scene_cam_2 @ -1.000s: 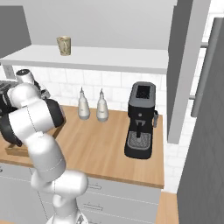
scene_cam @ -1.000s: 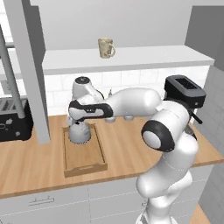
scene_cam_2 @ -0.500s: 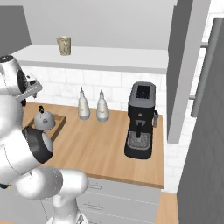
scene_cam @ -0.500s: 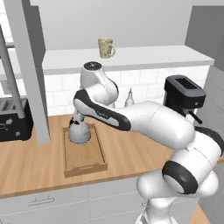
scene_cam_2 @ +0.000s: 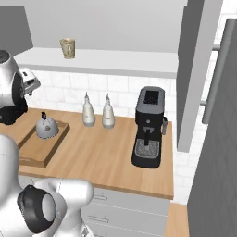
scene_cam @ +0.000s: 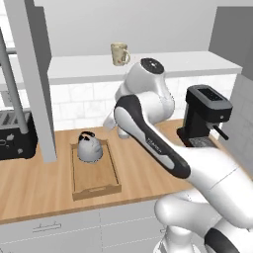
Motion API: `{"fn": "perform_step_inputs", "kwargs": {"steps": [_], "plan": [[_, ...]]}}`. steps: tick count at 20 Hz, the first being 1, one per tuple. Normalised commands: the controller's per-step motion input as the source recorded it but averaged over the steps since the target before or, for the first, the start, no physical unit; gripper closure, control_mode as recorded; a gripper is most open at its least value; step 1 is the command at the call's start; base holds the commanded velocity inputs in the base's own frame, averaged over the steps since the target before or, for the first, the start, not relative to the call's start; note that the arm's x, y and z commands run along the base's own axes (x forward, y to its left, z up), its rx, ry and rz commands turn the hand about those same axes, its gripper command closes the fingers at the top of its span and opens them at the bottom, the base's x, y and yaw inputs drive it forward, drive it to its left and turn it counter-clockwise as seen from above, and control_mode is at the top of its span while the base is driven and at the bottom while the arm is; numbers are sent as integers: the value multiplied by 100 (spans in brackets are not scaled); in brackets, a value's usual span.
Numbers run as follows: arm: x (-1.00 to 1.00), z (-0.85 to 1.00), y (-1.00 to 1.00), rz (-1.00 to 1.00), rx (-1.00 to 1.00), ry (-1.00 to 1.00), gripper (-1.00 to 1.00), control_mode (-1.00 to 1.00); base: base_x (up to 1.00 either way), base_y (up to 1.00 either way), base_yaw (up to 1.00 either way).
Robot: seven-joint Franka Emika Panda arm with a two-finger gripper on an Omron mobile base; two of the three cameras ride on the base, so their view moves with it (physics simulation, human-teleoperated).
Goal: Pick the kettle from the counter and place it on the tray. Then pick the mug from the cabinet and place it on the tray. Then close the cabinet doors.
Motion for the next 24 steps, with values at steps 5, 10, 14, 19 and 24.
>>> {"fn": "perform_step_inputs", "kwargs": {"steps": [5,10,14,19,24], "plan": [[0,100,-60,-1,8,-6,-100,-100,0,0,0],[15,100,-80,-9,5,-2,-100,-100,0,0,0],[62,100,-57,-7,4,0,-100,-100,0,0,0],[100,13,-11,-8,1,-4,-100,-100,0,0,0],[52,-5,0,-12,4,-11,-100,-100,0,0,0]]}}
